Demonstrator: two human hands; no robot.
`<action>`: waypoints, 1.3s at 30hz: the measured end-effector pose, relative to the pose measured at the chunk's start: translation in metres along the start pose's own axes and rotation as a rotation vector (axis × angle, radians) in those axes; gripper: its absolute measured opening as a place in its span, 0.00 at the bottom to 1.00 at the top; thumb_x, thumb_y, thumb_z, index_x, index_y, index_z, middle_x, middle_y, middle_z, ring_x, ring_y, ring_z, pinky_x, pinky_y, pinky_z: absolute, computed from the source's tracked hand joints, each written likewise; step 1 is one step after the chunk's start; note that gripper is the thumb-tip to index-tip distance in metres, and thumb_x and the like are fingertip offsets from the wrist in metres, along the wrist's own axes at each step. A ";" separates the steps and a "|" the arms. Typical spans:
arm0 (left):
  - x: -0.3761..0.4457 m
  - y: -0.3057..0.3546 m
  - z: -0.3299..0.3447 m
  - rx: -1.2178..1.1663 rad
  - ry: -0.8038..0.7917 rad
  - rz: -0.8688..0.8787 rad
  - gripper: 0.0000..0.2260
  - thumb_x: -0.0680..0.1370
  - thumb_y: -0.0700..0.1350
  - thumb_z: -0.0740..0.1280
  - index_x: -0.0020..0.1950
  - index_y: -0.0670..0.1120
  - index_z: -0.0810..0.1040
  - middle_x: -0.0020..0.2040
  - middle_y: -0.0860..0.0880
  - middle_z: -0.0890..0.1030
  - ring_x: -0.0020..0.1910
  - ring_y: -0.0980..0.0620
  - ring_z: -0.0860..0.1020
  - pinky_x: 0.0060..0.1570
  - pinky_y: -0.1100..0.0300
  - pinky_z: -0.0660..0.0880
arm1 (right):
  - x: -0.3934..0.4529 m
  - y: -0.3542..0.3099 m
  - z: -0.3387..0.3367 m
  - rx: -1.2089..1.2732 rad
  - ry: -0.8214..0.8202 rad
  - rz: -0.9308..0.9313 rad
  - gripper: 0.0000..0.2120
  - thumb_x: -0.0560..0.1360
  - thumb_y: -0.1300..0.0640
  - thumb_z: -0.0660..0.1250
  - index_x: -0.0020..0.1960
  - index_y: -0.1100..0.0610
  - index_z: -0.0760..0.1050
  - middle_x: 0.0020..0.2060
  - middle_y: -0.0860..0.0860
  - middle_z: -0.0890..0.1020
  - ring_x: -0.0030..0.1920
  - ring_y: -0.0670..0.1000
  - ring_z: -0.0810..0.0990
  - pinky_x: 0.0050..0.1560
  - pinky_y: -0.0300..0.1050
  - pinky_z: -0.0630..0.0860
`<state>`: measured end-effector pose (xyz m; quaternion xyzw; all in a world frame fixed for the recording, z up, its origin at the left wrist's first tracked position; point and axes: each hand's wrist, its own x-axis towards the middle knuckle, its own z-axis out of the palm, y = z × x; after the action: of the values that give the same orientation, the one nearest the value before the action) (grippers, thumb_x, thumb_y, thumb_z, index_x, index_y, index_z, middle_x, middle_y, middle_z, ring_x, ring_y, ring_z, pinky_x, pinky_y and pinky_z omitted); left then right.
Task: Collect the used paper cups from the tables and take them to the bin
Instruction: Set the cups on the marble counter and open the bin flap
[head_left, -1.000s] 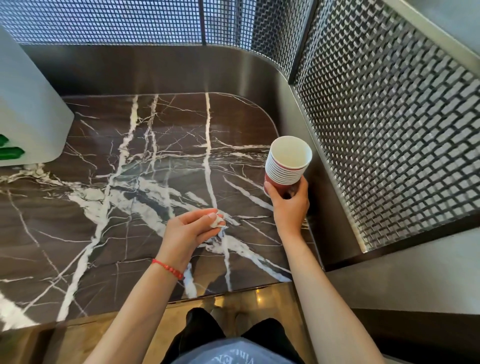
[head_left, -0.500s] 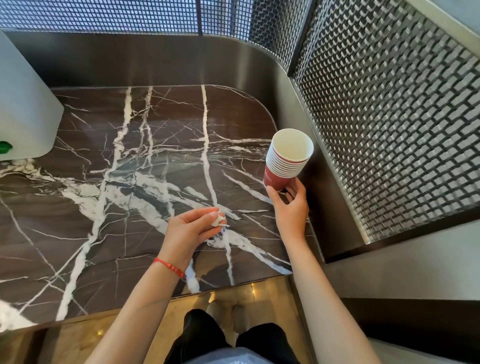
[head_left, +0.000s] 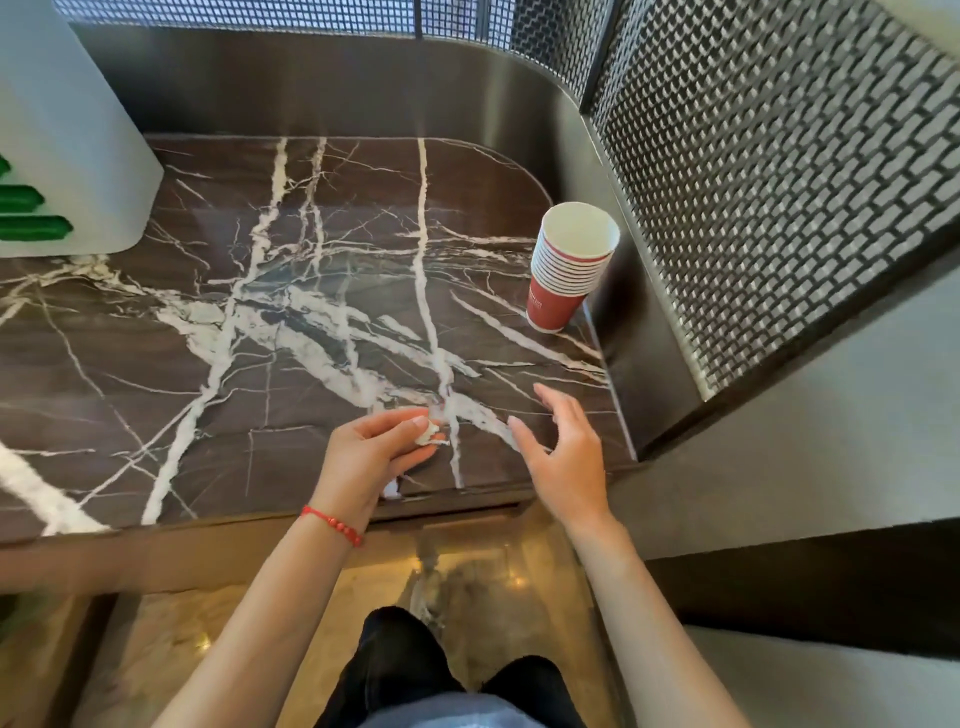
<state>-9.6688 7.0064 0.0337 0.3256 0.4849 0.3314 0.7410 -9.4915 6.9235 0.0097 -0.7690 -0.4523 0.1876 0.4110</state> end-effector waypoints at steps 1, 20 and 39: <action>-0.008 -0.005 -0.001 0.000 0.010 0.012 0.04 0.73 0.35 0.68 0.46 0.40 0.82 0.40 0.44 0.85 0.42 0.50 0.84 0.38 0.64 0.79 | -0.008 0.001 -0.002 -0.013 -0.024 -0.033 0.22 0.75 0.52 0.67 0.67 0.57 0.70 0.63 0.50 0.75 0.64 0.47 0.71 0.64 0.34 0.63; -0.087 -0.139 -0.036 0.007 0.256 -0.036 0.04 0.71 0.34 0.70 0.45 0.40 0.81 0.40 0.45 0.85 0.44 0.50 0.84 0.39 0.66 0.78 | -0.119 0.092 0.025 -0.358 -0.388 -0.244 0.23 0.79 0.52 0.60 0.73 0.57 0.63 0.72 0.52 0.66 0.73 0.51 0.61 0.72 0.44 0.52; 0.019 -0.210 -0.076 -0.029 0.251 -0.075 0.04 0.72 0.34 0.68 0.44 0.41 0.81 0.36 0.47 0.85 0.39 0.52 0.84 0.40 0.65 0.80 | -0.080 0.154 0.111 -0.582 -0.177 -0.454 0.25 0.69 0.61 0.73 0.64 0.65 0.73 0.56 0.61 0.80 0.57 0.60 0.79 0.61 0.58 0.72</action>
<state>-9.6968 6.9148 -0.1691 0.2527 0.5807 0.3487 0.6909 -9.5228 6.8678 -0.1864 -0.7146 -0.6793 0.0210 0.1657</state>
